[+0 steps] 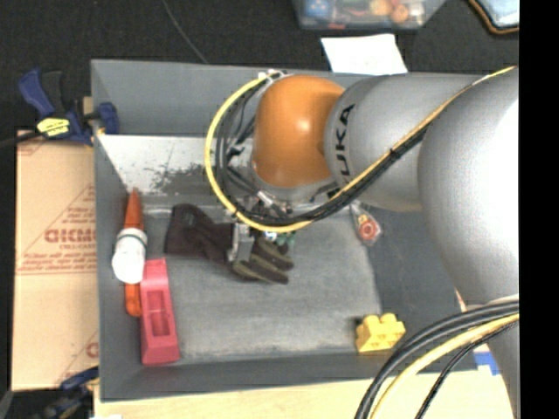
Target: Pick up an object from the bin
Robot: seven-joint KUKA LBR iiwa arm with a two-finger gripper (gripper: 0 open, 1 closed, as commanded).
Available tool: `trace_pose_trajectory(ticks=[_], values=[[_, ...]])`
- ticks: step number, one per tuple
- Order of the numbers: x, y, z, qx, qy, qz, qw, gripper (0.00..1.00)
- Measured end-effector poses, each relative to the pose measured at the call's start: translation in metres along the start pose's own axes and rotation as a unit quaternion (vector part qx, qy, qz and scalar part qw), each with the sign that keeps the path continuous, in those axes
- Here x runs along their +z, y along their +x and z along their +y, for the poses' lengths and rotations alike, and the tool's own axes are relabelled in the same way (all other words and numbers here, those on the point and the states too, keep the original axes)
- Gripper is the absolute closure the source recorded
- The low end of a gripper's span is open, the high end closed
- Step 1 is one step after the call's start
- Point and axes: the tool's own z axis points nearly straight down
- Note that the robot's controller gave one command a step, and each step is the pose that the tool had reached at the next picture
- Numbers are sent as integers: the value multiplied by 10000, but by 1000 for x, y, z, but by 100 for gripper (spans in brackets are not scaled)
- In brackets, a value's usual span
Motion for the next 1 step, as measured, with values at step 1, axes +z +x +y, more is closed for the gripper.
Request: trace_pose_trajectory(ticks=[1], values=[[10,28,34,-1824,-6,59,9832,100]])
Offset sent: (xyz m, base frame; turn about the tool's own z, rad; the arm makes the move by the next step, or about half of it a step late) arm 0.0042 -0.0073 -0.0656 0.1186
